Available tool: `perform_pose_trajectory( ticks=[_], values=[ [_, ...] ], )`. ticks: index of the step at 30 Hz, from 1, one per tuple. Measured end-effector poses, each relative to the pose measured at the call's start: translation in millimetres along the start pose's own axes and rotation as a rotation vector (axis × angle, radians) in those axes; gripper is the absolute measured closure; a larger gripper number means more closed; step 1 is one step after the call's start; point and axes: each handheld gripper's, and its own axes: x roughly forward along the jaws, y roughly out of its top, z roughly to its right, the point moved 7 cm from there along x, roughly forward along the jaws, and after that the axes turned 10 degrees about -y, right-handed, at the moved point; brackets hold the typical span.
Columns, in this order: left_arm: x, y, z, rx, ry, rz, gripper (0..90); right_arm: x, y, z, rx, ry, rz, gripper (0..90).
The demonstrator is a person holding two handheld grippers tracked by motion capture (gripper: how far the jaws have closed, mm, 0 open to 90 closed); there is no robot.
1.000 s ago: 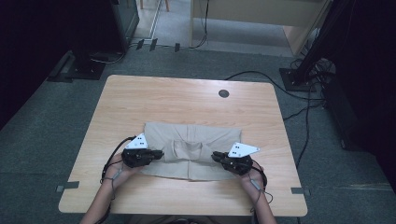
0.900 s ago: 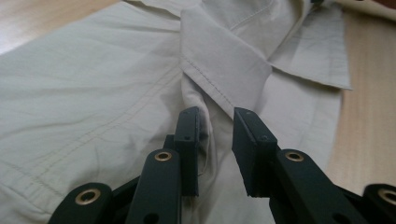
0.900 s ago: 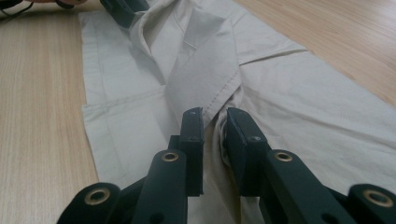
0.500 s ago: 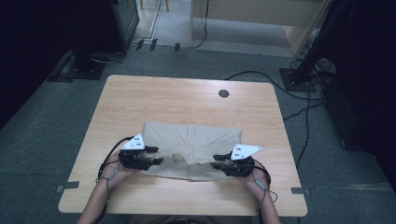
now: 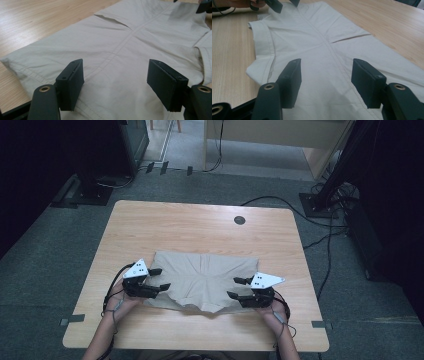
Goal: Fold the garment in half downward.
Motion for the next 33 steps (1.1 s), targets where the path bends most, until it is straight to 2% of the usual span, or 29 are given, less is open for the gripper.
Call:
perform_pose_trajectory(
  ticks=[5,8,10,14,18,22,30,33],
  values=[
    [1.0,-4.5,-4.9,-0.010,0.030,-0.021,29.7,8.4,-5.3,-2.3,-0.015,-0.010,-0.035,38.0],
    [1.2,-6.3,-6.7,-0.017,0.044,-0.025,29.7,15.1,-12.9,-3.0,-0.040,-0.019,-0.087,38.0],
    [1.8,-8.4,-7.8,-0.027,0.045,-0.032,29.7,19.0,-17.3,-3.6,-0.028,-0.014,-0.121,37.8],
    [5.4,-15.1,-12.2,-0.051,0.073,-0.091,29.8,23.7,-23.4,-3.3,-0.034,-0.019,-0.178,36.3],
    [6.8,-15.7,-12.6,-0.037,0.094,-0.111,29.8,25.2,-25.0,-3.7,-0.056,-0.031,-0.199,35.9],
    [9.8,-17.5,-12.2,-0.030,0.099,-0.150,29.7,25.5,-25.4,-2.2,-0.041,-0.031,-0.207,35.1],
    [10.4,-18.2,-7.9,-0.027,0.077,-0.151,29.1,24.3,-26.8,5.0,-0.027,-0.036,-0.212,34.0],
    [11.4,-18.5,-5.1,-0.020,0.073,-0.156,29.2,22.6,-28.5,11.0,-0.028,-0.060,-0.216,33.8]
  ],
)
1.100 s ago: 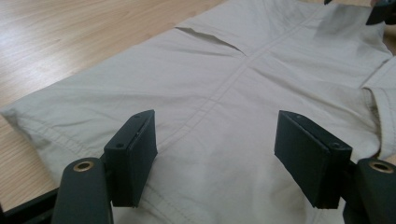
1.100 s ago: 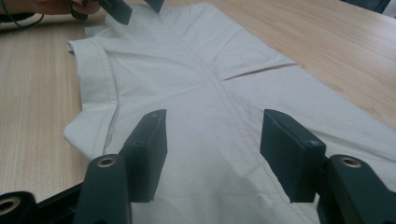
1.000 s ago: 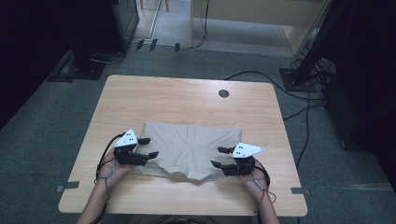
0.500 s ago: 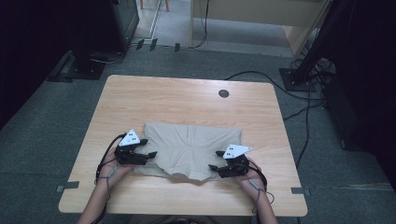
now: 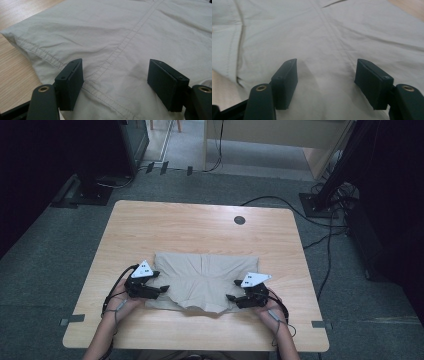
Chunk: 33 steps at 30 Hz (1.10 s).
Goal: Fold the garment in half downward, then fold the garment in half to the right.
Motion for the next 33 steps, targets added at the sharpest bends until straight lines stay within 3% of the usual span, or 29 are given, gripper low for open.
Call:
perform_pose_trajectory(
  ticks=[3,11,18,23,30,33],
  values=[
    [0.7,0.3,2.9,-0.012,-0.026,0.006,29.2,-1.0,-1.6,5.8,0.011,-0.016,0.000,33.9],
    [1.5,1.0,3.0,-0.009,-0.025,0.008,29.0,-1.1,-2.2,10.0,0.014,-0.030,0.000,30.9],
    [4.2,0.8,3.6,0.043,0.009,-0.026,22.7,-0.1,-2.5,12.0,0.029,-0.038,-0.009,28.6],
    [4.0,1.1,3.0,0.035,-0.010,-0.021,21.7,-0.1,-2.6,12.1,0.029,-0.039,-0.009,28.5],
    [4.4,1.0,3.5,0.046,-0.004,-0.026,21.1,0.3,-1.9,10.3,0.053,-0.059,-0.014,27.3],
    [2.7,2.1,3.2,0.023,-0.016,-0.011,21.1,-1.1,-0.7,9.2,0.073,-0.057,0.000,24.8]
  ],
)
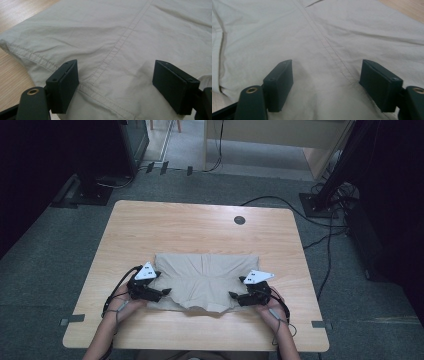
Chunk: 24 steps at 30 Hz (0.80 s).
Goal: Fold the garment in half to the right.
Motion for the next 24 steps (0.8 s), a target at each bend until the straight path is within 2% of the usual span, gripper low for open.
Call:
perform_pose_trajectory(
  ticks=[2,4,6,8,13,18,24],
  values=[
    [-4.2,3.5,-0.3,-0.019,-0.015,0.023,21.1,-2.4,2.4,0.6,0.043,-0.004,0.007,23.5],
    [-9.8,9.1,-1.7,-0.043,-0.011,0.067,21.1,-4.4,5.6,1.7,0.077,-0.016,0.015,23.1],
    [-15.1,13.8,-5.4,-0.060,0.013,0.100,21.1,-4.8,7.9,1.8,0.108,-0.033,0.015,22.8],
    [-17.4,15.4,-8.9,-0.060,0.041,0.107,21.1,-3.5,9.4,-1.2,0.121,-0.035,0.013,22.6],
    [-17.0,17.9,-13.5,-0.052,0.057,0.104,21.1,5.0,6.1,-8.4,0.061,-0.054,-0.019,21.5],
    [-14.7,21.5,-15.8,-0.038,0.070,0.080,21.1,7.2,4.1,-8.4,0.035,-0.072,-0.025,21.4],
    [-16.2,30.7,-15.5,-0.030,0.063,0.089,21.1,7.3,3.6,-7.1,0.035,-0.062,-0.034,20.9]
  ],
)
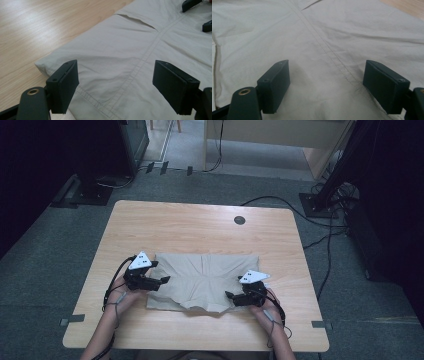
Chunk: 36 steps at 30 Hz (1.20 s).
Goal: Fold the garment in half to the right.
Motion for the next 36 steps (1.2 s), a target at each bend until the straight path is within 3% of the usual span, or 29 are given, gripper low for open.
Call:
perform_pose_trajectory(
  ticks=[5,8,15,21,36],
  values=[
    [1.1,0.8,-5.9,-0.003,0.002,0.010,21.1,0.2,0.0,1.8,-0.005,0.007,0.003,21.0],
    [3.1,0.1,-10.8,-0.013,-0.022,0.020,21.1,0.0,-0.5,3.8,-0.005,0.010,0.002,21.0],
    [6.0,0.5,-23.8,-0.028,-0.002,0.028,21.1,-0.1,-0.9,5.3,-0.010,0.012,0.002,20.8],
    [6.9,2.0,-32.9,-0.009,0.026,0.001,21.1,-0.1,-0.9,5.2,-0.011,0.013,0.002,20.4],
    [7.9,1.3,-53.4,-0.034,0.046,-0.005,21.1,-0.6,-1.5,5.3,-0.005,0.005,0.001,19.9]
  ],
)
